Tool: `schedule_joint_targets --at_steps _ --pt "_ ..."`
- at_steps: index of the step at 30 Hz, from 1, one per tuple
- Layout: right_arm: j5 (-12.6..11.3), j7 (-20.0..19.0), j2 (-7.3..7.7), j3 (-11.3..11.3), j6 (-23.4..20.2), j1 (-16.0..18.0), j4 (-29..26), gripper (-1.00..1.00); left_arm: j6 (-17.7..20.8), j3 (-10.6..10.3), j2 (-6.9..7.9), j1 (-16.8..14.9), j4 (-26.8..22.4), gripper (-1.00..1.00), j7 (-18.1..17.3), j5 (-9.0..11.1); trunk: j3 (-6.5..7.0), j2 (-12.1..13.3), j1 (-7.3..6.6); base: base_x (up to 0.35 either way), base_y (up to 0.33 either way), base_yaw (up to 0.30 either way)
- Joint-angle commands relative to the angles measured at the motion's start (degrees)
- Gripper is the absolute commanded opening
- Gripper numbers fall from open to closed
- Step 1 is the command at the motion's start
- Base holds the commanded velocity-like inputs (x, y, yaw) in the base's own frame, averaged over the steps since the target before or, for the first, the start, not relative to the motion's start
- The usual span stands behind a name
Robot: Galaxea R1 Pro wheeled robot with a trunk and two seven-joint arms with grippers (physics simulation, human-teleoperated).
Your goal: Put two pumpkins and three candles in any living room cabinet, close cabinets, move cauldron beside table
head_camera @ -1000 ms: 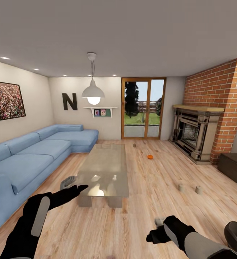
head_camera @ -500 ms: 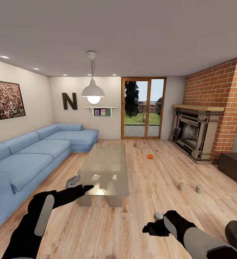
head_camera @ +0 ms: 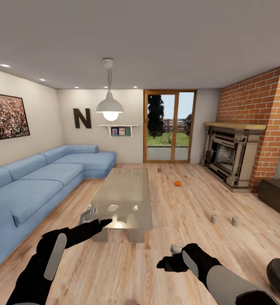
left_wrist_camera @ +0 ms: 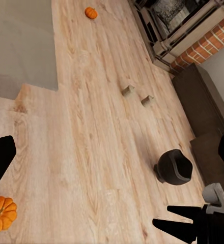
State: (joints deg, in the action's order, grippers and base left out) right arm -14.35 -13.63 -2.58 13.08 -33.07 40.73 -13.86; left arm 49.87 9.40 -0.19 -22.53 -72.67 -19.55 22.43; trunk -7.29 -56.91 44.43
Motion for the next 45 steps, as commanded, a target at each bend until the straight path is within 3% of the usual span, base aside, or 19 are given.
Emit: schedule_joint_targets --at_steps 1,15,30,45 --pt "-0.5 0.1 -0.09 0.5 -0.2 0.0 -0.1 1.00 0.2 0.1 -0.03 -0.1 0.1 1.00 -0.3 0.0 -0.34 -0.5 0.23 0.000 0.000 0.052" --pt "-0.7 0.2 -0.59 0.1 -0.1 0.0 0.2 1.00 -0.5 0.1 -0.17 -0.1 0.6 1.00 -1.2 0.1 -4.06 -6.1 3.31 0.000 0.000 0.021" --pt "-0.6 0.4 -0.66 0.3 -0.2 0.0 0.4 1.00 -0.5 0.4 0.21 0.0 0.4 1.00 -3.5 0.0 -7.14 -12.1 6.60 0.000 0.193 -0.024" --pt "-0.8 0.2 -0.59 0.1 -0.2 0.0 0.4 1.00 -0.7 0.4 0.04 1.0 0.5 1.00 -3.1 -0.3 -10.62 -18.1 9.90 0.000 0.004 -0.138"
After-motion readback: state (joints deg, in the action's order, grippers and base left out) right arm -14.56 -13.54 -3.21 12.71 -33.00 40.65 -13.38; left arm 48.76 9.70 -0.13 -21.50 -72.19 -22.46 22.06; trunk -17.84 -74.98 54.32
